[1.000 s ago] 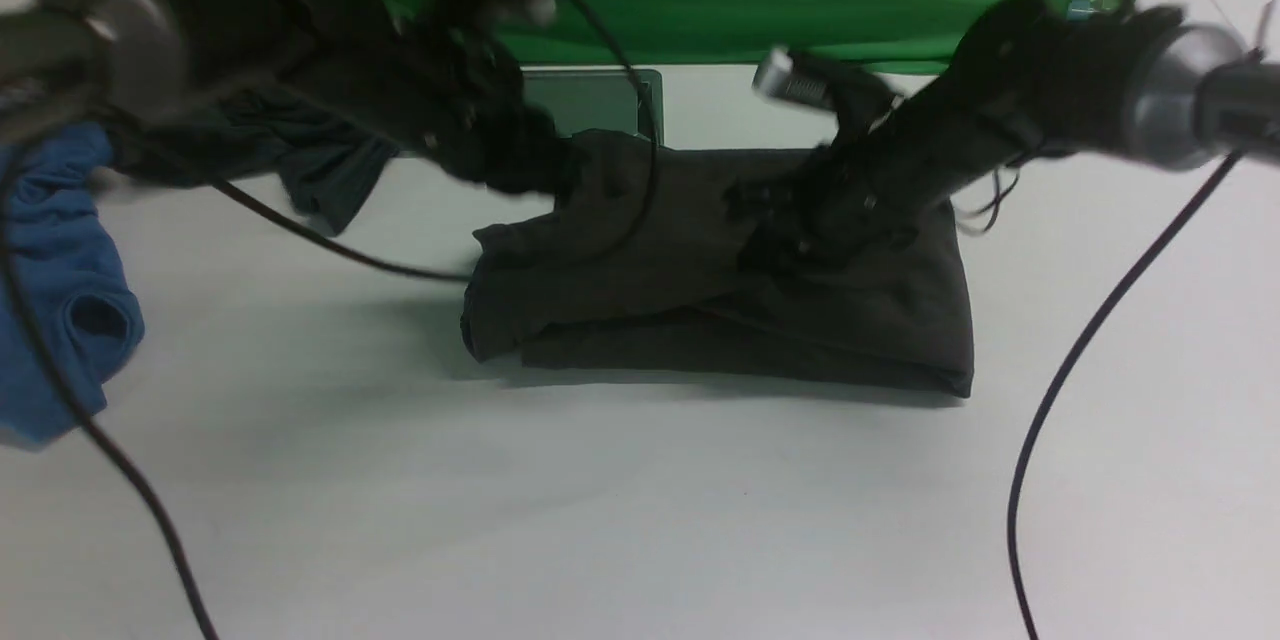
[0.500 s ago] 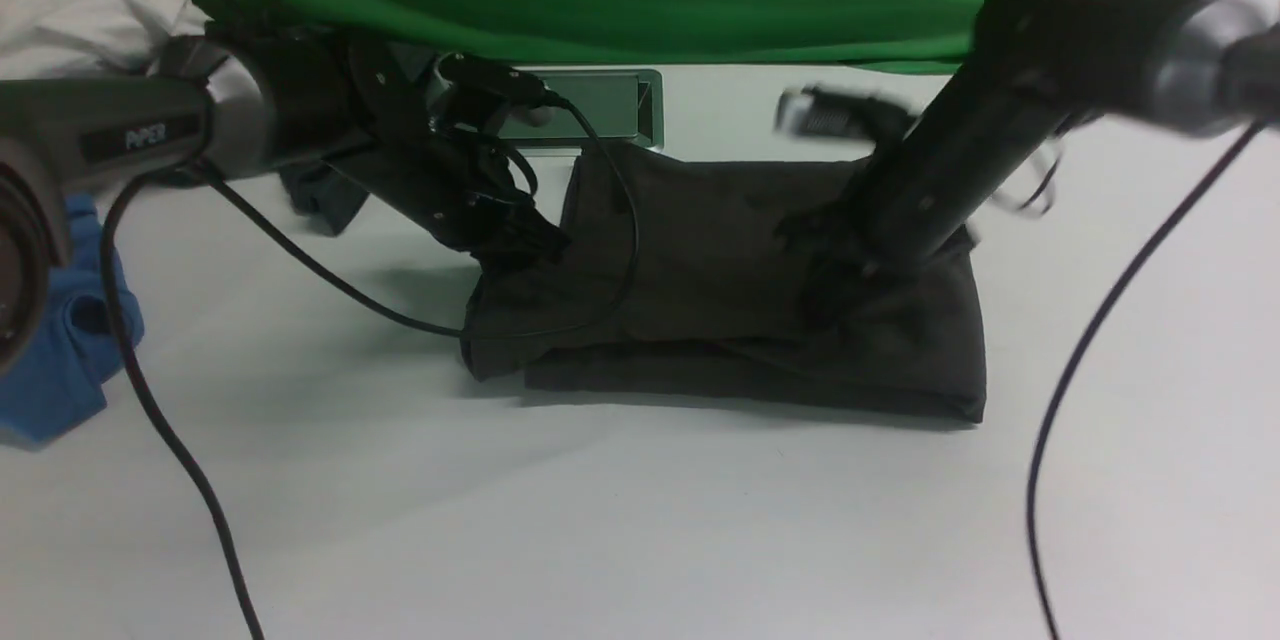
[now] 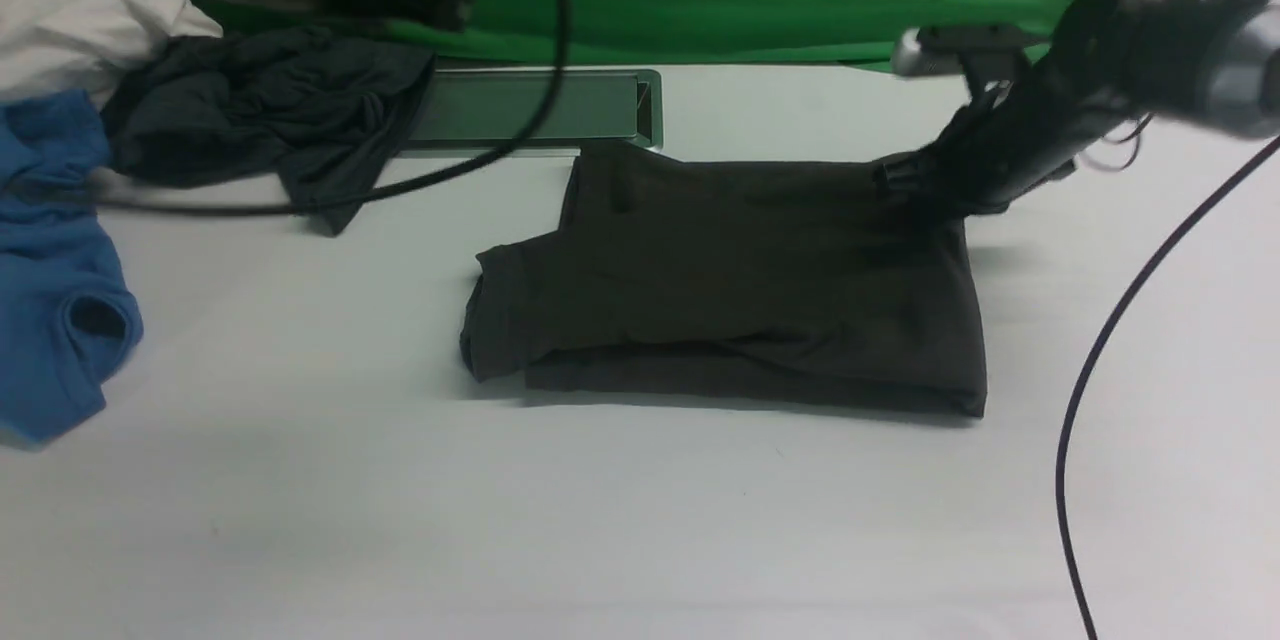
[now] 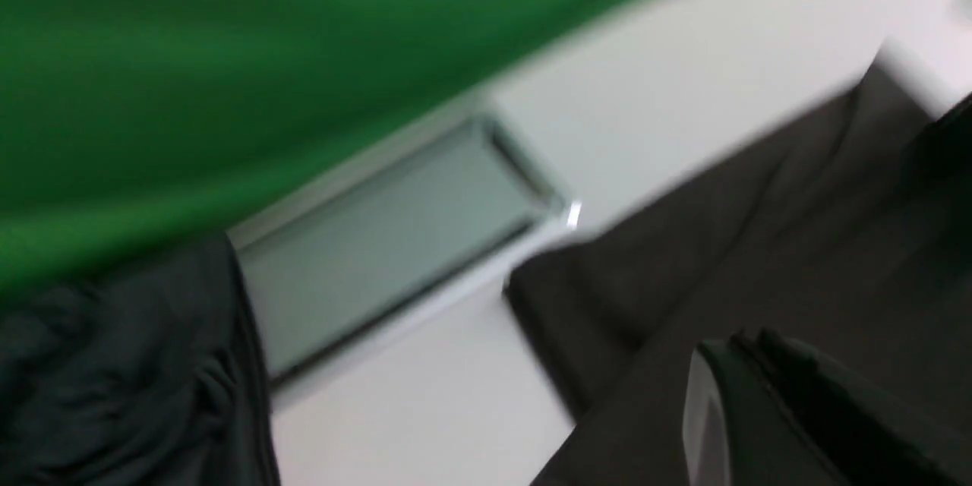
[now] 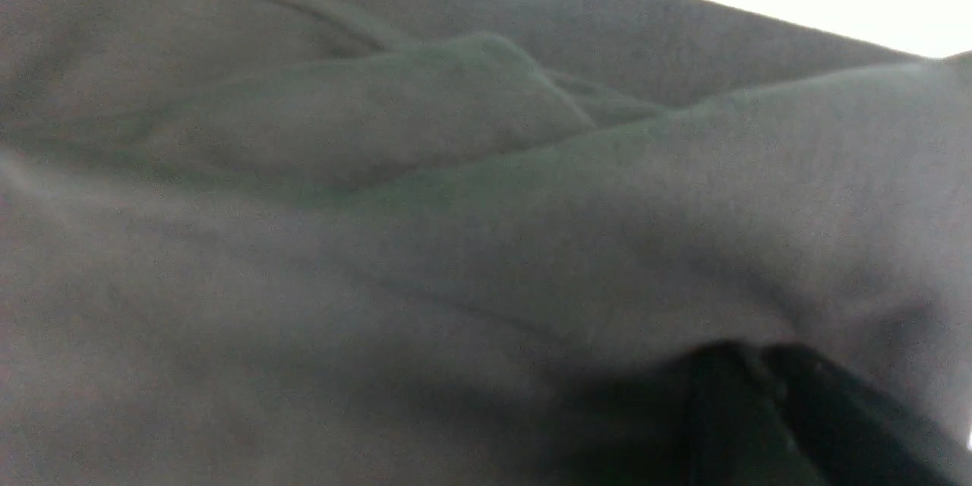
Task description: Fold a long-sleeved shirt on a white desktop.
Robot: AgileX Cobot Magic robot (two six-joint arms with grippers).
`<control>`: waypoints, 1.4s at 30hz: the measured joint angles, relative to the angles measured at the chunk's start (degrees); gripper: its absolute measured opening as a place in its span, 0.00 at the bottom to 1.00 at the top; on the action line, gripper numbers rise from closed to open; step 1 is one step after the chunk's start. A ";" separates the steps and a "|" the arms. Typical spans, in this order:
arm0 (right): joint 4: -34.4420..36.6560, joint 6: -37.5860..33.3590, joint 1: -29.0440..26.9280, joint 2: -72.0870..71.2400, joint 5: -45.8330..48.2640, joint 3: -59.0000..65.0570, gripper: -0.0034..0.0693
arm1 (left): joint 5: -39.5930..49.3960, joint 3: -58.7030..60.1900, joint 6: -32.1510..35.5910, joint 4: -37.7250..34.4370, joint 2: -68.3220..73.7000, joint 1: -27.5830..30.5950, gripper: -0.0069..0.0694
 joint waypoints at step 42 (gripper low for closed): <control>-0.29 11.01 0.00 -97.41 -4.75 65.75 0.07 | -16.43 57.53 1.47 -1.00 -71.68 0.00 0.11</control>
